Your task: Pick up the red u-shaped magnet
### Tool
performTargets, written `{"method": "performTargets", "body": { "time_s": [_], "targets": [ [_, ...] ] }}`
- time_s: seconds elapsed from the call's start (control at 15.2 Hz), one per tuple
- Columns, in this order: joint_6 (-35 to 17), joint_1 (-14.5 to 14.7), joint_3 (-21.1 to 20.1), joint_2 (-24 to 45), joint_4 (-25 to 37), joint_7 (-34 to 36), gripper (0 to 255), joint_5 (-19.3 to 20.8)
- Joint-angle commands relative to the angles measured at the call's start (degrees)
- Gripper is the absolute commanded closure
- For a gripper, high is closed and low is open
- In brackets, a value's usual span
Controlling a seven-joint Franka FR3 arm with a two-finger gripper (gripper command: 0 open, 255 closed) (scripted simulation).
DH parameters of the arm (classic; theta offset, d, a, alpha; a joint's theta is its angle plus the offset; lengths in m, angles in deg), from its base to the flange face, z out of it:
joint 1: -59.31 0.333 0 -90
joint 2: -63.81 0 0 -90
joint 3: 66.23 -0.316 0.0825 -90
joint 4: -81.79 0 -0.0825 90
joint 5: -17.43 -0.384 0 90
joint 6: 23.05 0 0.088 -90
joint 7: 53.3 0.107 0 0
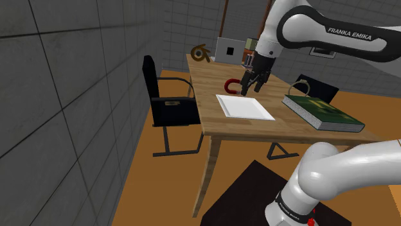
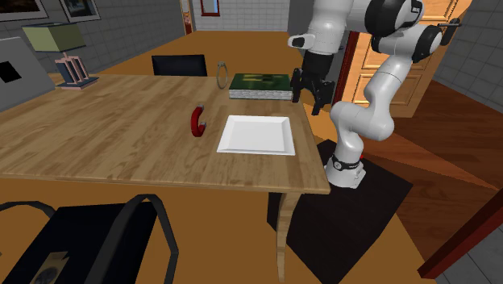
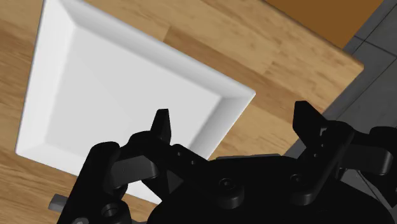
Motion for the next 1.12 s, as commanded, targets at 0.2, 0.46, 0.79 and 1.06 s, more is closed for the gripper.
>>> {"method": "performTargets", "body": {
  "time_s": [0.2,0.46,0.79,1.06],
  "targets": [
    [-0.9,0.7,5.1,2.3,1.3,-9.2,0,2.5],
    [-2.2,2.0,11.7,7.0,4.6,-21.3,0,5.0],
    [-3.8,4.3,19.7,15.4,11.3,-36.7,0,6.0],
    [-4.7,6.4,25.9,24.1,18.6,-49.5,0,4.5]
  ]
}}
